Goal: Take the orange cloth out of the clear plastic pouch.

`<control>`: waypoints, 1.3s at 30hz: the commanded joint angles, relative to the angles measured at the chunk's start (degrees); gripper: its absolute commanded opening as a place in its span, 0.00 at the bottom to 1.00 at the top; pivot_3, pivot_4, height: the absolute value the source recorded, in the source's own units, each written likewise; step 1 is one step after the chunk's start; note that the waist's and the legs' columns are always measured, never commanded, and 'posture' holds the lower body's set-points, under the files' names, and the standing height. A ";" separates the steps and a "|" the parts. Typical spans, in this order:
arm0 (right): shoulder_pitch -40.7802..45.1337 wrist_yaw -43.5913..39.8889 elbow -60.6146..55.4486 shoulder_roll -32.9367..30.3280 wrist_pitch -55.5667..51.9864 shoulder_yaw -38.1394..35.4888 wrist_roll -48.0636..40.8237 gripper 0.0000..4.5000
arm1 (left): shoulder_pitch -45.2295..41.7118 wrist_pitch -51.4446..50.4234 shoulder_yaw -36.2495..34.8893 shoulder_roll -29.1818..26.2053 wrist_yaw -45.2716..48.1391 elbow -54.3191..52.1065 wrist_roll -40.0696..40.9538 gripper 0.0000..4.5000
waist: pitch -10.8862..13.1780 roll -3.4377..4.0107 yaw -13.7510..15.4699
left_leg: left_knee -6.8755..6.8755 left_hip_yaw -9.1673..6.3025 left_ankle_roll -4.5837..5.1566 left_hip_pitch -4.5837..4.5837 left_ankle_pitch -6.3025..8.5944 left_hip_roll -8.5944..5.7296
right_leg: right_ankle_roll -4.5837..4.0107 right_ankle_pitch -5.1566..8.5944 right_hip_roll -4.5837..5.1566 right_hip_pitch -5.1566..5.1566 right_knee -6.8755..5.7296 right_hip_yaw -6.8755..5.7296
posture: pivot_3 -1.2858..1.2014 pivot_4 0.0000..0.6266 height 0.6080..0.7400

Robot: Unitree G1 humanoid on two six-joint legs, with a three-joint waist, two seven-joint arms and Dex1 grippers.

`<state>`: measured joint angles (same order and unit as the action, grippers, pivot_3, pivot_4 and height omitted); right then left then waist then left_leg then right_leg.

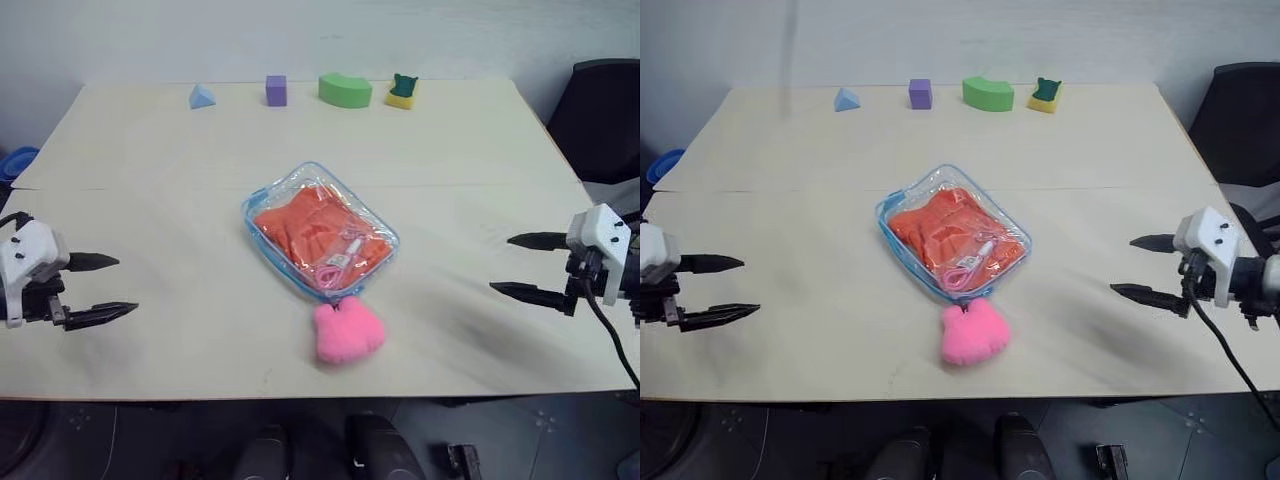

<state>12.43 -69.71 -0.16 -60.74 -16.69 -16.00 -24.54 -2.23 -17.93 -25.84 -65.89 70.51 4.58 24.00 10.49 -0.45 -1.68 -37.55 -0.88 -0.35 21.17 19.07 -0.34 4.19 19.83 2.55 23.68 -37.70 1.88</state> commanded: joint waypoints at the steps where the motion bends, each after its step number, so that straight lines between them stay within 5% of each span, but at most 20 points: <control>1: -0.14 0.47 -3.02 0.19 -0.36 -0.79 -0.76 1.00 | -1.80 -2.86 -1.14 0.17 -0.62 -2.66 2.39 0.99 | 0.00 0.00 0.03 | -0.01 0.00 0.00 0.01 0.00 0.00 | 0.00 0.00 0.00 0.00 0.00 0.00 | 0.52 0.24 1.00; 8: 4.45 3.64 -7.51 3.42 4.11 5.29 3.99 1.00 | -7.59 -10.86 2.65 2.10 -1.52 -9.93 7.79 0.99 | 0.00 0.00 -0.11 | -0.29 0.00 0.01 0.01 0.01 -0.01 | 0.00 0.00 -0.01 -0.04 -0.17 0.01 | 0.52 0.24 1.00; 20: 28.31 11.41 5.42 21.31 27.95 28.96 27.45 1.00 | -19.88 -20.82 16.04 6.78 -2.72 -21.78 14.08 0.99 | 0.00 -0.01 -0.26 | -0.52 0.01 -0.39 0.16 -0.18 -0.01 | 0.01 -0.01 -0.14 0.07 -0.31 0.05 | 0.52 0.24 1.00; 27: 32.44 14.06 15.65 26.61 37.56 34.00 33.50 0.58 | -23.05 -20.48 18.10 8.40 -4.50 -21.78 13.19 1.00 | -0.02 -0.04 -0.22 | -0.69 -0.01 -0.38 0.18 -0.18 -0.02 | 0.02 -0.01 -0.14 0.06 -0.38 0.03 | 0.52 0.24 1.00; 32: 33.89 14.14 18.92 28.45 40.13 34.41 34.20 0.58 | -23.10 -20.19 18.14 8.56 -5.25 -21.89 12.85 1.00 | -0.02 -0.04 -0.29 | -0.69 -0.02 -0.38 0.18 -0.18 -0.01 | 0.02 -0.01 -0.14 0.06 -0.40 0.02 | 0.52 0.24 1.00; 39: 34.81 13.88 21.69 29.17 42.12 34.50 34.69 0.17 | -22.83 -19.54 18.69 8.97 -5.60 -21.98 12.14 1.00 | -0.02 -0.04 -0.42 | -0.69 -0.02 -0.39 0.17 -0.18 -0.01 | 0.02 -0.01 -0.14 0.06 -0.43 0.03 | 0.52 0.24 1.00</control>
<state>46.11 -55.91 22.12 -31.86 24.20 19.00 10.64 -24.59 -38.48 -6.53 -56.98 65.04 -16.11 36.49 10.47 -0.49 -2.09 -38.24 -0.91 -0.74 21.34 18.89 -0.36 4.20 19.82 2.41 23.74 -38.13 1.90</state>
